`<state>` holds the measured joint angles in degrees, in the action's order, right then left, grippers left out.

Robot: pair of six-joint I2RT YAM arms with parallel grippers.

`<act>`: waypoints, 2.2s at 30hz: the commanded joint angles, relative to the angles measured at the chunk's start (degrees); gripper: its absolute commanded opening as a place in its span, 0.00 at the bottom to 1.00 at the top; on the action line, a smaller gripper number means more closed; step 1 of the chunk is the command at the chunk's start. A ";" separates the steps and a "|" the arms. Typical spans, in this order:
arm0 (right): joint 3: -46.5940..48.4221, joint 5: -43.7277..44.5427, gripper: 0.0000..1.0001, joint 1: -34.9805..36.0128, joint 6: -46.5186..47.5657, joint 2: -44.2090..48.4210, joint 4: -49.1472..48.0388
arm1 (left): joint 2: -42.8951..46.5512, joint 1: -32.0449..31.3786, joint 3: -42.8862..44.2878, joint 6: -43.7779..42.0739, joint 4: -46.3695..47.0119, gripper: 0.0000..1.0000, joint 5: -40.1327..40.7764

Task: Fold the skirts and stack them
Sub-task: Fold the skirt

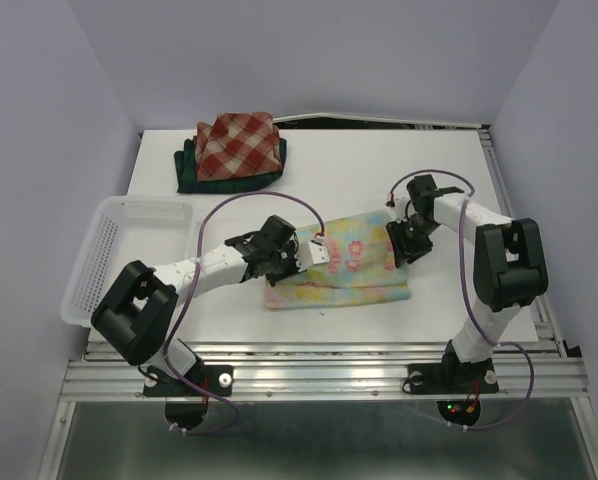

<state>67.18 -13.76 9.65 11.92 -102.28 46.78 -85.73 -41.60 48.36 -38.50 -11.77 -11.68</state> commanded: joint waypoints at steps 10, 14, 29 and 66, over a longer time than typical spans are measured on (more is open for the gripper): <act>2.26 -7.15 0.35 -2.27 -1.64 -1.96 4.54 | 0.30 -0.41 -0.46 0.45 2.10 0.00 -0.27; 2.52 -11.02 0.30 -2.27 -2.08 -3.19 5.25 | 0.30 -0.41 -0.55 0.36 2.28 0.00 -0.27; 6.29 -4.26 0.01 -2.79 -0.41 3.92 7.44 | 3.73 -0.41 -0.28 2.99 1.67 0.00 1.66; 4.98 -3.55 0.35 -2.79 0.56 0.94 10.08 | 5.93 -0.76 1.04 5.98 -2.91 0.00 -5.98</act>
<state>71.75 -15.90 7.14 13.80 -101.75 56.97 -79.83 -42.04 48.23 -33.50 -16.19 -16.27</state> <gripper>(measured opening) 0.275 0.040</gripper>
